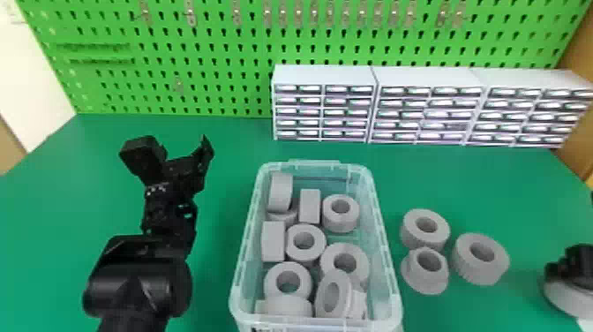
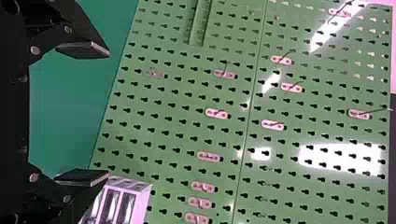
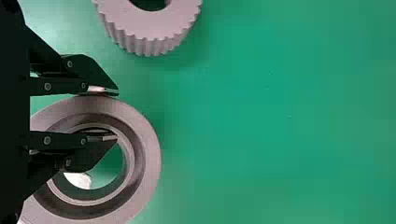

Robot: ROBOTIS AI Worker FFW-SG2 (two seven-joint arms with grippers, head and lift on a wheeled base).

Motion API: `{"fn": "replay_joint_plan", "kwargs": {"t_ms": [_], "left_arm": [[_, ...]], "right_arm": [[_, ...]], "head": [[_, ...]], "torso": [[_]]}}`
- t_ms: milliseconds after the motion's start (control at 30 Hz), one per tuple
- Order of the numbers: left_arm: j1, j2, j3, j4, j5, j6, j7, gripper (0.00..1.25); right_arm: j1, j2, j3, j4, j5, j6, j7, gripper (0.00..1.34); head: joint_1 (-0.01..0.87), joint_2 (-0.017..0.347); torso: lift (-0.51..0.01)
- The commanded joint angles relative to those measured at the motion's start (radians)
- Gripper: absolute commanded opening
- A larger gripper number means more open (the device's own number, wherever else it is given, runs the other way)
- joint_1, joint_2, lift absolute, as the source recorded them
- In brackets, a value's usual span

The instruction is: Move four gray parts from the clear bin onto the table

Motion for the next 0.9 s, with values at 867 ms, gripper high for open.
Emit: {"fn": "replay_joint_plan", "kwargs": {"t_ms": [867], "left_arm": [[0.006,-0.023,0.011,0.0,-0.013,0.0,-0.001,0.9]], "right_arm": [[0.025,-0.012,0.026,0.073,-0.15,-0.074,0.0,0.53]], "head": [[0.693,0.072]], "torso": [[-0.052]]}}
